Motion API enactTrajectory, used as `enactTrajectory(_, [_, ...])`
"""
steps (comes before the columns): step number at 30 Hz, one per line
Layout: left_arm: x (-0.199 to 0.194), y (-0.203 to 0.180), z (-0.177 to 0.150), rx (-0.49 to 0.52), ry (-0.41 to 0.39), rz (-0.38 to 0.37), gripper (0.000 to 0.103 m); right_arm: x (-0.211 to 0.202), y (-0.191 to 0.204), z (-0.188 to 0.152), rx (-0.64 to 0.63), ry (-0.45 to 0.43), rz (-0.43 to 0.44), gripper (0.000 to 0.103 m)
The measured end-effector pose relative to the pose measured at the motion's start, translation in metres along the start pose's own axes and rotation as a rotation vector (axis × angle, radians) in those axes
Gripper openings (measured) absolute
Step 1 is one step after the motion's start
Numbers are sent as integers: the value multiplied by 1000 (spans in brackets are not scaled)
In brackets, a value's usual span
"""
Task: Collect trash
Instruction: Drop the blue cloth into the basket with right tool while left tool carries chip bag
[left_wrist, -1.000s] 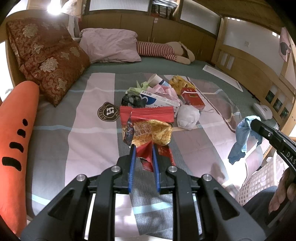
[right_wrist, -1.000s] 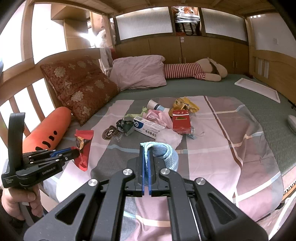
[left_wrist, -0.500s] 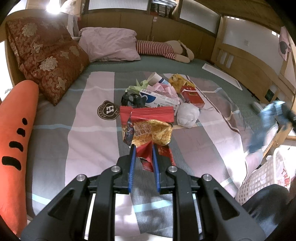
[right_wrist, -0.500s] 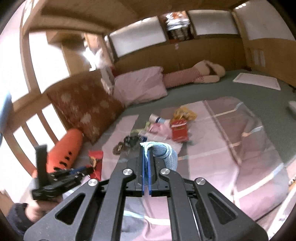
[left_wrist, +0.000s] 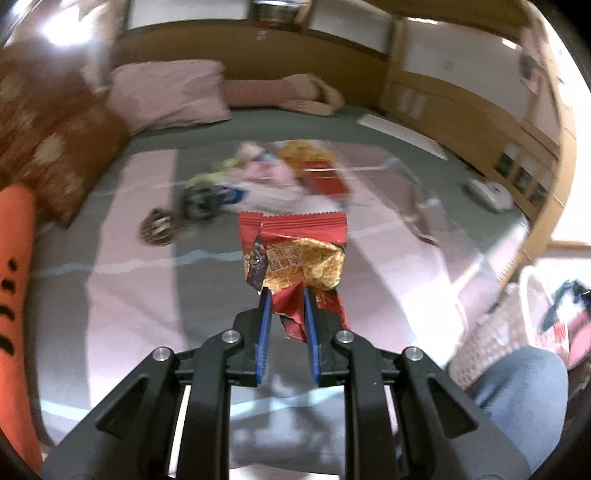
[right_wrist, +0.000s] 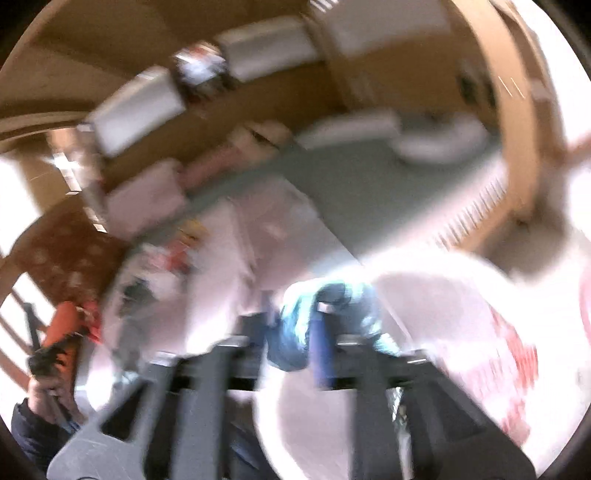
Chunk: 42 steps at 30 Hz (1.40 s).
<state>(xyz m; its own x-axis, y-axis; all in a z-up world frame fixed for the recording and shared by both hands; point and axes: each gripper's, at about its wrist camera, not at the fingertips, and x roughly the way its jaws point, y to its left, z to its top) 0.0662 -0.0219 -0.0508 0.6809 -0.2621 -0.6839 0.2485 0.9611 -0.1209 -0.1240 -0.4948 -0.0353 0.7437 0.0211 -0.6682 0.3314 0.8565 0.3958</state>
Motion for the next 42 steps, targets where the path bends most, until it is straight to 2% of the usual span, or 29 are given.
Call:
enactTrajectory(3, [-3, -53, 6, 62, 27, -110, 18, -12, -34, 2, 166, -40, 36, 54])
enactTrajectory(5, [-6, -100, 12, 98, 54, -217, 18, -35, -46, 16, 220, -142, 44, 55])
enactTrajectory(9, [-16, -200, 18, 228, 80, -382, 18, -83, -37, 40, 211, -322, 53, 59])
enactTrajectory(12, [-14, -280, 16, 316, 134, -502, 21, -110, -26, 48, 186, -404, 69, 60])
enactTrajectory(13, [-10, -306, 14, 339, 161, -535, 32, -120, -22, 49, 173, -432, 77, 62])
enactTrajectory(14, [-6, -325, 12, 361, 182, -549, 64, -128, -18, 49, 158, -451, 81, 66])
enactTrajectory(15, [-4, -336, 11, 374, 179, -546, 80, -131, -15, 51, 146, -459, 84, 68])
enactTrajectory(16, [-5, -342, 10, 376, 145, -519, 92, -133, -9, 51, 121, -459, 88, 69])
enactTrajectory(17, [-6, -342, 10, 369, 121, -503, 92, -131, -2, 53, 95, -450, 90, 69])
enactTrajectory(19, [-5, -330, 13, 332, 125, -506, 92, -128, 10, 49, 25, -426, 83, 69])
enactTrajectory(20, [-4, -312, 17, 282, 127, -506, 92, -124, 16, 45, -9, -416, 71, 69])
enactTrajectory(22, [0, -287, 27, 230, 116, -474, 93, -111, 32, 40, -54, -392, 63, 69])
enactTrajectory(25, [-6, -223, 40, 136, 68, -410, 96, -81, 54, 31, -93, -329, 67, 69])
enactTrajectory(26, [-10, -192, 43, 104, 42, -367, 97, -73, 61, 28, -94, -305, 78, 69])
enactTrajectory(28, [-16, -152, 47, 76, 12, -297, 97, -51, 86, 21, -109, -235, 123, 69])
enactTrajectory(29, [-21, -120, 46, 51, -12, -228, 98, -39, 104, 16, -141, -201, 144, 69])
enactTrajectory(34, [-37, -18, 34, -41, -59, -6, 98, 8, 200, -4, -337, -117, 206, 72])
enactTrajectory(37, [-42, 23, 19, -82, -79, 84, 98, 34, 253, -13, -400, -73, 258, 73])
enactTrajectory(40, [-36, 48, -2, -91, -104, 154, 98, 59, 297, -22, -436, -44, 298, 73])
enactTrajectory(42, [-24, 50, -7, -95, -67, 227, 98, 79, 313, -32, -442, -44, 332, 73])
